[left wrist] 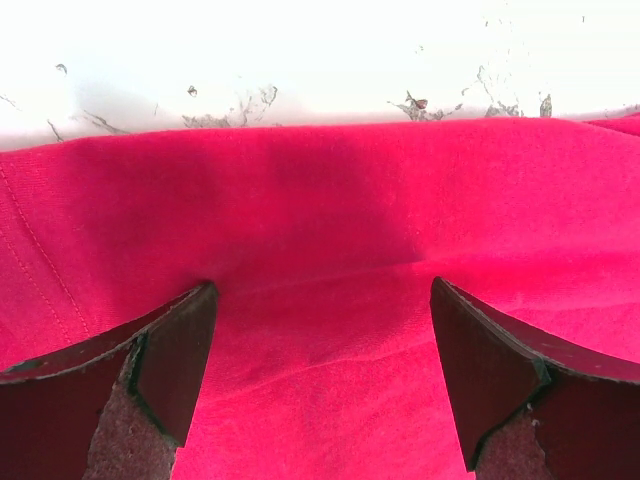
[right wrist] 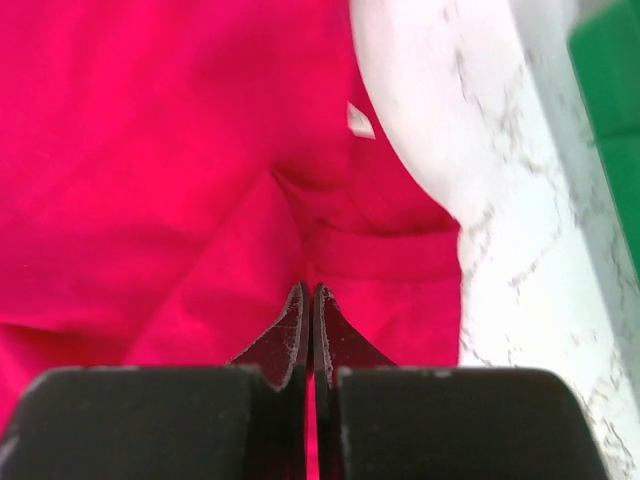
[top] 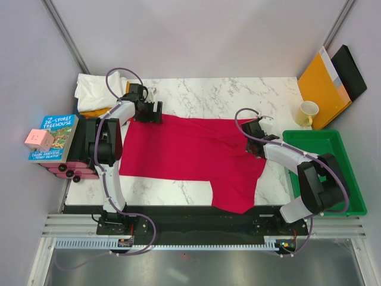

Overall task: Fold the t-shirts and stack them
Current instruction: Fold the flattened tshirt in 1/3 of the way

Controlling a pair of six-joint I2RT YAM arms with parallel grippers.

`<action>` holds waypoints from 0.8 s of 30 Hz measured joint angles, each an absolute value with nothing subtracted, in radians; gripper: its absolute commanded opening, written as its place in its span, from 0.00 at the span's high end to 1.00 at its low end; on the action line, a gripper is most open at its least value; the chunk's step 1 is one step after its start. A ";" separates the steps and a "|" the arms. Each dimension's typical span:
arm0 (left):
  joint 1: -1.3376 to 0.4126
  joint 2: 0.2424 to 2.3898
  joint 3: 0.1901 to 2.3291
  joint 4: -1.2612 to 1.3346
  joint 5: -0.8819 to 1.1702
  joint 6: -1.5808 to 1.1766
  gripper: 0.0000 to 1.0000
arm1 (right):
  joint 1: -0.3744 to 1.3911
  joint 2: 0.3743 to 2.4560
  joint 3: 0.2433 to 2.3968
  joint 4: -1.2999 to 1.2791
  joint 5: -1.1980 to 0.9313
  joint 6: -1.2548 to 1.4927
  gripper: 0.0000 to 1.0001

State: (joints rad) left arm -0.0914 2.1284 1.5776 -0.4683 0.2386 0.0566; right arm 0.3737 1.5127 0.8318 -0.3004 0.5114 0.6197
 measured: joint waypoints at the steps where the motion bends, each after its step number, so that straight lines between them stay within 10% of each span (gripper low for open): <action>1: -0.091 2.128 1.578 -0.468 0.239 0.057 0.05 | 0.374 1.513 0.821 -0.308 0.511 0.626 0.94; 14: -0.091 2.129 1.586 -0.477 0.238 0.056 0.05 | 0.384 1.461 0.831 -0.364 0.509 0.641 0.40; 16: -0.091 2.130 1.592 -0.487 0.239 0.056 0.05 | 0.383 1.473 0.920 -0.366 0.514 0.614 0.46; 19: -0.091 2.139 1.625 -0.509 0.239 0.056 0.06 | 0.372 1.545 1.079 -0.343 0.516 0.572 0.99; 24: -0.091 2.191 1.740 -0.543 0.238 0.056 0.08 | 0.330 1.788 1.248 -0.284 0.477 0.547 1.00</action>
State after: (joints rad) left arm -0.0914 2.1910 1.7401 -0.5434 0.2382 0.0555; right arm 0.3302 1.7882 1.2476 -0.2844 0.4770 0.5472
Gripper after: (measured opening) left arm 0.931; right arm 0.008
